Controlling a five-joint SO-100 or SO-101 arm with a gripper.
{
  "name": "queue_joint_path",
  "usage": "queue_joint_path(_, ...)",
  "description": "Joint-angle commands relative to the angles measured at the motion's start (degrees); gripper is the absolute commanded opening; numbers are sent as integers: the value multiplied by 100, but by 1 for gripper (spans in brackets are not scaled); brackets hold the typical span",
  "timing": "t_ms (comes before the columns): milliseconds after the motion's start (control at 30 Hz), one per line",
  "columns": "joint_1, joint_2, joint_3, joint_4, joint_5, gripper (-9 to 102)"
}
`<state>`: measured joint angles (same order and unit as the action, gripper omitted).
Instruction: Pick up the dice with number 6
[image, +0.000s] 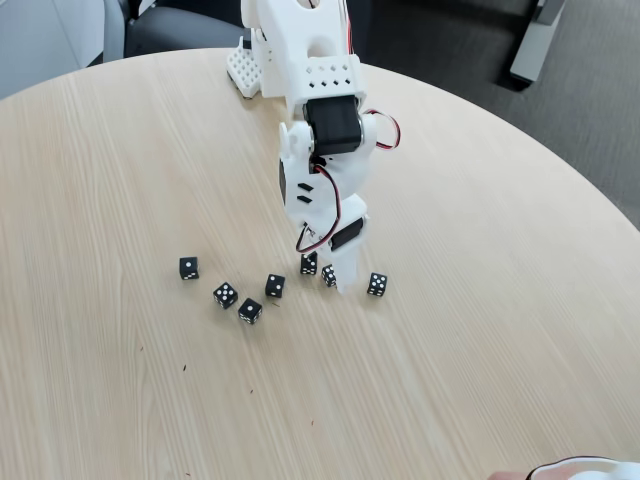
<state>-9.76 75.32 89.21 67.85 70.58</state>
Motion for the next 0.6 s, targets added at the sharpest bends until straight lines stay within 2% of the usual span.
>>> queue_joint_path(0,26,26,-26,-70,26,23)
queue_joint_path(567,167,-431,-79,-70,176,23)
